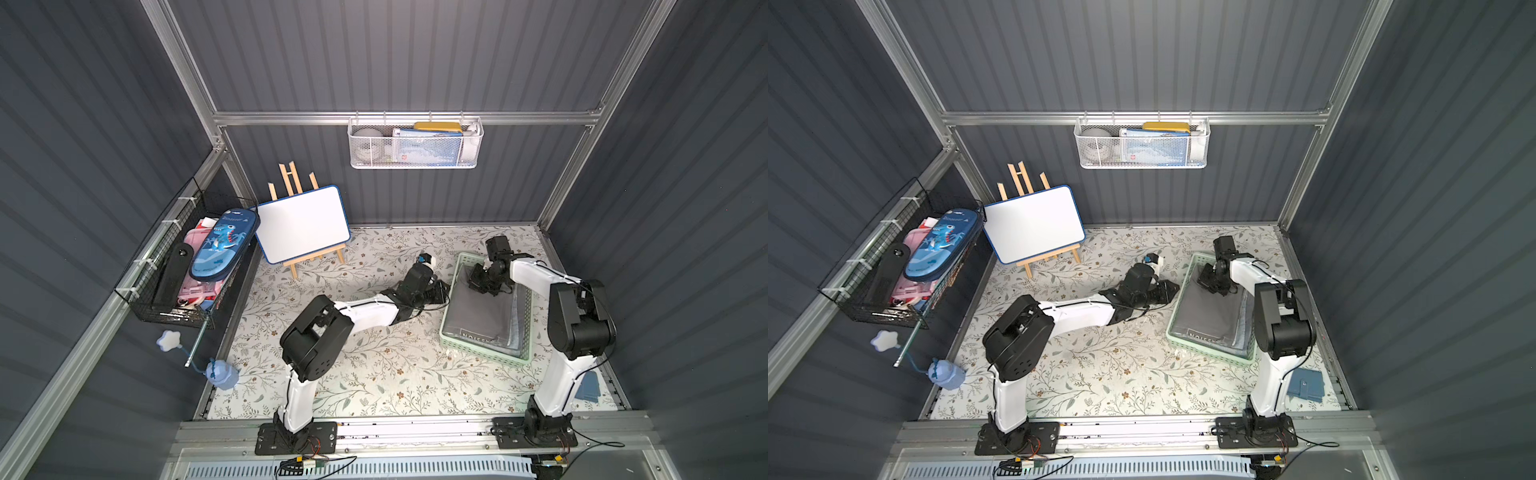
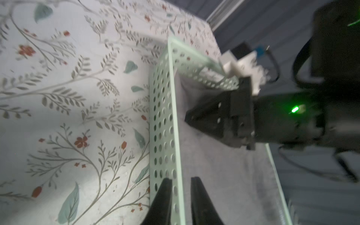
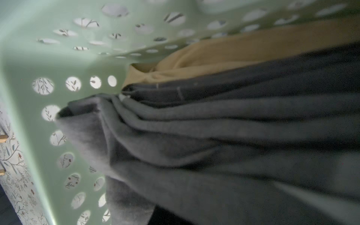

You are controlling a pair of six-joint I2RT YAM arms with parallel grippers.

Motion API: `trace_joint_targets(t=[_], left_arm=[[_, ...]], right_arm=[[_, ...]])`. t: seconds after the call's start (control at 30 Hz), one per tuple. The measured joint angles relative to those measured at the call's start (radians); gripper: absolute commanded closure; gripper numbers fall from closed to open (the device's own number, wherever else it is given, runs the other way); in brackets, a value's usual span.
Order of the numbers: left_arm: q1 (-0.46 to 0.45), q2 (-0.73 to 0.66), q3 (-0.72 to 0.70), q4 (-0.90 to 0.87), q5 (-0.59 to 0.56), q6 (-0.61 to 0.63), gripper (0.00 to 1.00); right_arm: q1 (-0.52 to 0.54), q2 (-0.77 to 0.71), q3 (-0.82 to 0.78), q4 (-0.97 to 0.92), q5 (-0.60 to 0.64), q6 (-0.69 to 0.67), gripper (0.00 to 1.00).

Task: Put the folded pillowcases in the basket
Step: Place the pillowcase in the basket.

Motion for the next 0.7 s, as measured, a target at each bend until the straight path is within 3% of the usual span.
trace_joint_targets(t=[0.17,0.4,0.57,0.7], left_arm=[[-0.035,0.001,0.004,-0.014,-0.026,-0.001,0.81],[-0.042,0.028,0.069,-0.084,-0.048,0.004,0.85],[-0.039,0.046,0.122,-0.133,-0.066,0.018,0.96],[-0.036,0.122,0.233,-0.165,-0.046,0.048,0.98]], right_arm=[[0.001,-0.119,-0.071,0.034,0.021,0.003,1.00],[0.006,-0.469,-0.145,-0.010,0.151,0.025,1.00],[0.007,-0.655,-0.231,-0.054,0.205,0.027,1.00],[0.007,-0.758,-0.317,-0.102,0.220,0.035,1.00]])
